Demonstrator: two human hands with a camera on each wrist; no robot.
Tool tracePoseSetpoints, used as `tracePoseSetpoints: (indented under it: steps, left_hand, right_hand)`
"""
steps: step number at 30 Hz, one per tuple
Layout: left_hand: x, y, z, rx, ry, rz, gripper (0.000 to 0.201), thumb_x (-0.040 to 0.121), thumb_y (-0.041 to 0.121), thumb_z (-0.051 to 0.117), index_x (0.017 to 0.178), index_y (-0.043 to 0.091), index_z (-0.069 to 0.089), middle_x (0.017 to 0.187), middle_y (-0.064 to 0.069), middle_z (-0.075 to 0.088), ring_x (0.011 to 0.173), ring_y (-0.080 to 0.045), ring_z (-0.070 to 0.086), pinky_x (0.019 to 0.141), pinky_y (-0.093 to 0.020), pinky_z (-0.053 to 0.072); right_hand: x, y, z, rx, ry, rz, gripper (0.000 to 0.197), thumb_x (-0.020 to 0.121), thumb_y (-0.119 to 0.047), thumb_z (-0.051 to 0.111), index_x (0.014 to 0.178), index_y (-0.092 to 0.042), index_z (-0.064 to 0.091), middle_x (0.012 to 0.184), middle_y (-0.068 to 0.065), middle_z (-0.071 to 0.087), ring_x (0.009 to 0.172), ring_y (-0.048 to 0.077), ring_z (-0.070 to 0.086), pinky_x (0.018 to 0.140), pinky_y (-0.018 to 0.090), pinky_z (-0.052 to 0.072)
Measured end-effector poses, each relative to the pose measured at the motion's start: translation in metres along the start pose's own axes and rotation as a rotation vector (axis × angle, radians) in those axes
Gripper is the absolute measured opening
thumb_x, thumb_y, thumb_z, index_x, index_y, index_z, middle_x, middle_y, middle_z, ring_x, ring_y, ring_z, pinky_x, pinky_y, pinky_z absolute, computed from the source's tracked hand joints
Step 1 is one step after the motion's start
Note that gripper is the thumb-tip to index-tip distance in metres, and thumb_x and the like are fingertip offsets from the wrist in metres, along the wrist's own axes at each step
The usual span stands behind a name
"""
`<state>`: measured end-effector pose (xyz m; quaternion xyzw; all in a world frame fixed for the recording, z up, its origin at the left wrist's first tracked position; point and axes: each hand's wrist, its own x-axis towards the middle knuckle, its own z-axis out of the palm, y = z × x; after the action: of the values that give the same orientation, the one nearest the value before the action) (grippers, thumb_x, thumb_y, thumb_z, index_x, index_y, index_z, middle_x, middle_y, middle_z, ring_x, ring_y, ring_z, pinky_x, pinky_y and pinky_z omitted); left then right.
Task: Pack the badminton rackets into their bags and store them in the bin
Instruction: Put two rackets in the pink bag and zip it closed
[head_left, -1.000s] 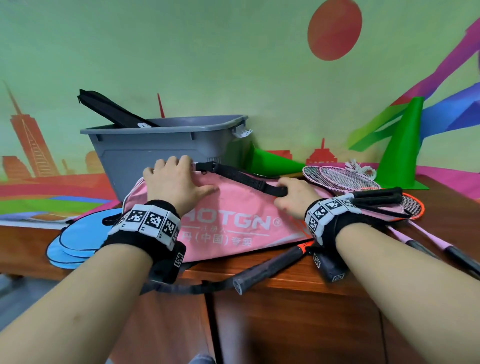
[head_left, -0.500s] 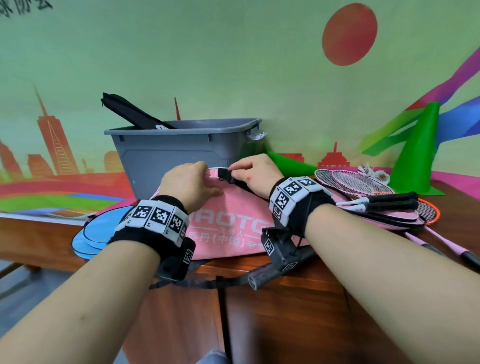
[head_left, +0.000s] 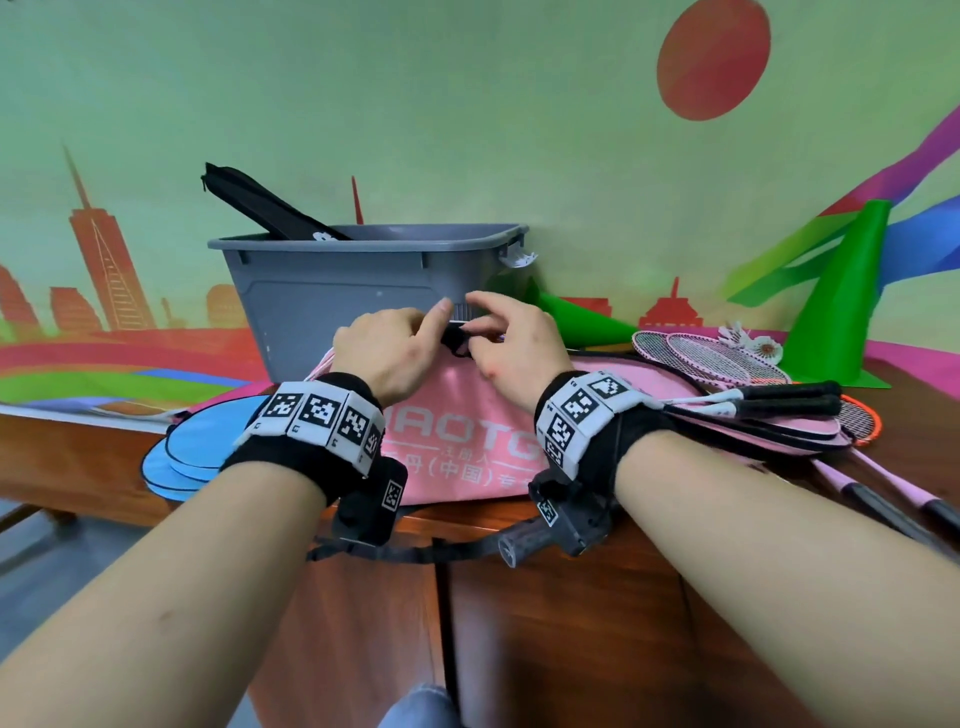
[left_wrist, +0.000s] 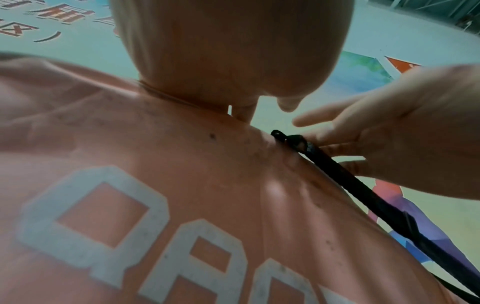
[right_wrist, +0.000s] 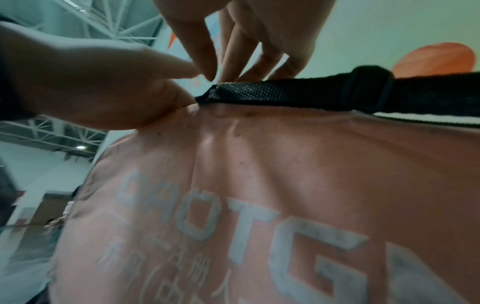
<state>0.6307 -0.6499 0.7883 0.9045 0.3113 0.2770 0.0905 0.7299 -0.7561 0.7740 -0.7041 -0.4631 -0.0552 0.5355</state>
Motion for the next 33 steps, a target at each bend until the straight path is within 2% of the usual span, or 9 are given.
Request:
tracePoseSetpoints:
  steps: [3,7,9,11,13,16,23,26,33]
  left_hand:
    - [0.004,-0.003,0.004,0.031,0.004,0.008,0.065,0.087,0.07,0.022,0.092,0.022,0.065,0.099,-0.006,0.067,0.102,-0.032,0.056,0.092,-0.04,0.04]
    - [0.005,-0.005,0.007,0.073,0.04,0.041,0.06,0.07,0.074,0.031,0.083,0.023,0.061,0.091,0.001,0.068,0.094,-0.028,0.059,0.087,-0.039,0.044]
    - [0.004,-0.004,0.008,0.079,0.052,0.043,0.051,0.07,0.067,0.04,0.082,0.023,0.061,0.089,0.001,0.068,0.094,-0.028,0.059,0.085,-0.037,0.043]
    - [0.004,-0.004,0.008,0.075,0.066,0.038,0.037,0.075,0.058,0.048,0.081,0.023,0.058,0.088,0.001,0.067,0.094,-0.029,0.058,0.085,-0.037,0.041]
    - [0.004,-0.004,0.008,0.067,0.07,0.041,0.029,0.075,0.052,0.048,0.076,0.024,0.054,0.083,0.0,0.065,0.09,-0.03,0.056,0.081,-0.036,0.038]
    - [0.004,-0.005,0.009,0.06,0.057,0.056,0.03,0.07,0.049,0.04,0.075,0.023,0.055,0.084,0.0,0.065,0.088,-0.03,0.055,0.078,-0.037,0.036]
    - [0.003,-0.005,0.009,0.069,0.044,0.061,0.039,0.071,0.047,0.033,0.085,0.022,0.06,0.092,-0.003,0.067,0.092,-0.031,0.055,0.08,-0.037,0.036]
    - [0.0,-0.004,0.009,0.071,0.061,0.06,0.036,0.07,0.049,0.032,0.082,0.023,0.054,0.099,-0.005,0.065,0.098,-0.032,0.053,0.08,-0.038,0.034]
    - [0.001,-0.006,0.009,0.028,0.056,0.065,0.043,0.071,0.052,0.031,0.089,0.026,0.059,0.105,-0.003,0.066,0.103,-0.03,0.052,0.081,-0.038,0.032]
  right_hand:
    - [-0.009,0.0,0.002,0.063,-0.06,0.0,0.058,0.075,0.006,0.046,0.131,-0.01,0.052,0.106,0.006,0.072,0.103,0.017,0.065,0.098,0.03,0.048]
    - [-0.008,0.001,-0.004,0.269,-0.13,0.094,0.06,0.076,0.017,0.045,0.131,-0.007,0.045,0.099,0.004,0.066,0.081,0.019,0.063,0.078,0.021,0.051]
    - [-0.005,0.002,-0.005,0.296,-0.117,0.118,0.052,0.076,0.017,0.049,0.12,-0.011,0.05,0.1,0.006,0.064,0.08,0.024,0.064,0.072,0.024,0.052]
    - [0.001,0.005,-0.004,0.166,-0.001,0.092,0.034,0.078,0.007,0.055,0.104,-0.014,0.058,0.096,0.005,0.064,0.082,0.027,0.065,0.078,0.036,0.054]
    - [0.008,0.007,-0.007,-0.095,0.084,0.051,0.016,0.082,-0.007,0.059,0.095,-0.013,0.067,0.094,0.004,0.067,0.086,0.021,0.062,0.083,0.033,0.051]
    - [0.015,0.008,-0.012,-0.319,-0.043,0.051,0.012,0.083,-0.024,0.064,0.087,-0.018,0.074,0.093,0.002,0.071,0.09,0.019,0.062,0.079,0.028,0.048]
    - [0.023,0.003,-0.009,-0.371,-0.14,0.073,0.015,0.082,-0.025,0.064,0.093,-0.023,0.074,0.096,0.002,0.072,0.091,0.021,0.063,0.076,0.024,0.047]
    - [0.022,0.002,-0.013,-0.332,-0.178,0.071,0.017,0.083,-0.025,0.066,0.096,-0.02,0.074,0.097,0.001,0.072,0.09,0.017,0.063,0.073,0.022,0.043]
    - [0.017,0.005,-0.015,-0.308,-0.205,0.057,0.016,0.081,-0.026,0.068,0.095,-0.02,0.074,0.094,0.0,0.071,0.088,0.017,0.063,0.075,0.025,0.048]
